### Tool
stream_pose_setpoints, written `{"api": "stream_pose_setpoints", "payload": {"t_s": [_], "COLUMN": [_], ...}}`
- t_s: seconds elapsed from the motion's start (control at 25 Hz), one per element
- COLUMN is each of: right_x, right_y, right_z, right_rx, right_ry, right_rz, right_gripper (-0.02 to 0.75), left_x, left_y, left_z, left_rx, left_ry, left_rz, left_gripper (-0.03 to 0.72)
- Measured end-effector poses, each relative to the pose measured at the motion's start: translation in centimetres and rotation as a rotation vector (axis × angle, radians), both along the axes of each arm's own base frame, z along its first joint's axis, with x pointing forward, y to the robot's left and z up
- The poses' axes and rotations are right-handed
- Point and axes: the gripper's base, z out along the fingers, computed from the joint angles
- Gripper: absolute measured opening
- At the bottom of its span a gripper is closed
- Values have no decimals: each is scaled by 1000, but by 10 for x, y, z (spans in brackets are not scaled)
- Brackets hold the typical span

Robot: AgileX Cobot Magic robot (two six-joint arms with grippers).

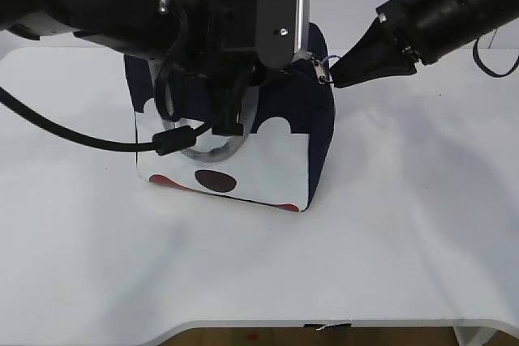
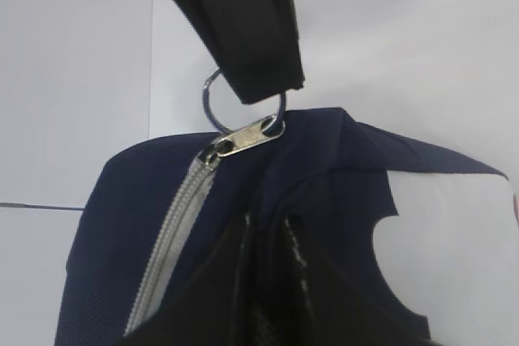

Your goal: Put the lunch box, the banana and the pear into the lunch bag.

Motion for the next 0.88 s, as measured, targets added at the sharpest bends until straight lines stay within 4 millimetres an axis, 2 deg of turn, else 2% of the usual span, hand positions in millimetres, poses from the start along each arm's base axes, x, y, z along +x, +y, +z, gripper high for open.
{"api": "stream_pose_setpoints", "payload": {"t_s": [0.36,0.88], "right_x": [3,1], "right_y": [-22,-27], "right_z": [-1,-4], "right_rx": [-10,-70], "right_ry": [18,47], "right_rz": [-54,-64], "right_gripper": [6,6], "left_x": [0,1], "left_y": [0,0], "left_z": [1,1], "left_rx": [-10,-16], "left_ry": [-1,1], "left_rz": [6,9], "left_gripper": [41,22]}}
